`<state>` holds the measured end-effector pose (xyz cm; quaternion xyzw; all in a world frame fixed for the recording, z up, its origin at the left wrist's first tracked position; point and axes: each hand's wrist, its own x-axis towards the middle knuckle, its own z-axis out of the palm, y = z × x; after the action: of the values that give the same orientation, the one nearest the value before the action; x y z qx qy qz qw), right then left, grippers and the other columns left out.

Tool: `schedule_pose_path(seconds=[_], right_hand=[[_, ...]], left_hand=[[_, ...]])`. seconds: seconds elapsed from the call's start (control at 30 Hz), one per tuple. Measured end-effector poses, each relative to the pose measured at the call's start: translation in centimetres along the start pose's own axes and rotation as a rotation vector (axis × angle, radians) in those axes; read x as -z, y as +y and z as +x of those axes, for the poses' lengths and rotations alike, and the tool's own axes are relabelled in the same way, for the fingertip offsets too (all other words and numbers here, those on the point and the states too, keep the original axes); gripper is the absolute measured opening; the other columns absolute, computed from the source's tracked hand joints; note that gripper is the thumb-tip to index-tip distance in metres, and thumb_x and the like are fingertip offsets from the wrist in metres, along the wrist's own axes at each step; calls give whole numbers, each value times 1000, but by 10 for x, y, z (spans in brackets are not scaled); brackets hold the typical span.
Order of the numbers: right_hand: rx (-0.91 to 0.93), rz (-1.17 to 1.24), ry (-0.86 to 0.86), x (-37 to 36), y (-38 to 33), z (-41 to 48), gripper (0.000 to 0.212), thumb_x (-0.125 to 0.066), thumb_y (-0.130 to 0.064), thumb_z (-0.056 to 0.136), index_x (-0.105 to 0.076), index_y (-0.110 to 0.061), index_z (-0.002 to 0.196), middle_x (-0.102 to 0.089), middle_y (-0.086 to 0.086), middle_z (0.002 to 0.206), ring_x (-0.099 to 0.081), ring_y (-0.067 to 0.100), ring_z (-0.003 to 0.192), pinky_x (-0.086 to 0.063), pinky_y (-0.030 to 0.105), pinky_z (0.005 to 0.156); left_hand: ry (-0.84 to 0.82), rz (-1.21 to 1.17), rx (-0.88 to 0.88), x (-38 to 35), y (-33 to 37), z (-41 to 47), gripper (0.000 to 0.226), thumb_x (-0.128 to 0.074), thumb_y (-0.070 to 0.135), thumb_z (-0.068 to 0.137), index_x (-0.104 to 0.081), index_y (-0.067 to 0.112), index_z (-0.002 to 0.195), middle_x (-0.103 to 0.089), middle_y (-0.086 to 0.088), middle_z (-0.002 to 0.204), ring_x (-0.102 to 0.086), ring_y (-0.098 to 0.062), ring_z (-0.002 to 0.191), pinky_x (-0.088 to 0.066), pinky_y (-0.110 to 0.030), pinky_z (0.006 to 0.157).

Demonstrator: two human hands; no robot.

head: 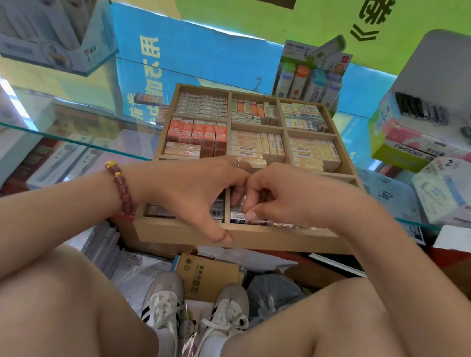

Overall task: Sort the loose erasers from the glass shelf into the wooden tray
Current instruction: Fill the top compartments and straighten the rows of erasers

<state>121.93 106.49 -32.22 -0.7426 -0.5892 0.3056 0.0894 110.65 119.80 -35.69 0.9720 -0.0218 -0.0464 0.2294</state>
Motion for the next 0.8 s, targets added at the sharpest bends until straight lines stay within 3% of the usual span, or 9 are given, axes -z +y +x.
schedule_pose_path(seconds=[0.17, 0.37, 0.5, 0.67, 0.8], right_hand=[[-63, -92, -6, -1, 0, -2, 20, -67, -30, 86, -54, -24, 73, -61, -6, 81, -50, 2, 67, -36, 15, 56], [-90, -49, -9, 2, -2, 2, 17, -69, -28, 85, -59, -18, 77, -57, -10, 69, -50, 2, 62, -36, 15, 55], [-108, -76, -4, 0, -4, 6, 15, -70, -27, 85, -62, -15, 81, -55, -9, 68, -48, 2, 61, -36, 18, 55], [-147, -159, 0, -3, -6, 9, 22, -67, -29, 87, -54, -20, 71, -54, -7, 69, -47, 5, 61, -32, 20, 52], [-153, -236, 11, -4, -7, 7, 23, -63, -32, 89, -56, -12, 80, -51, -3, 68, -45, 9, 61, -31, 22, 52]], left_hand=[[7, -12, 26, 1, 2, 0, 44, -82, 43, 61, -46, 26, 79, -50, 5, 91, -42, -2, 86, -37, -14, 70], [29, -45, 37, 2, 3, -1, 40, -82, 31, 64, -47, 20, 78, -48, 7, 88, -42, -5, 84, -36, -14, 69], [39, -39, 28, 0, 1, 0, 40, -82, 33, 63, -45, 24, 76, -48, 7, 89, -43, -6, 84, -37, -16, 69], [57, -45, 11, 0, -1, 0, 41, -81, 38, 61, -44, 27, 75, -48, 9, 87, -43, -5, 83, -35, -14, 68], [38, -58, 2, 0, -1, 1, 41, -77, 45, 58, -44, 27, 75, -51, 6, 90, -42, -6, 85, -37, -15, 71]])
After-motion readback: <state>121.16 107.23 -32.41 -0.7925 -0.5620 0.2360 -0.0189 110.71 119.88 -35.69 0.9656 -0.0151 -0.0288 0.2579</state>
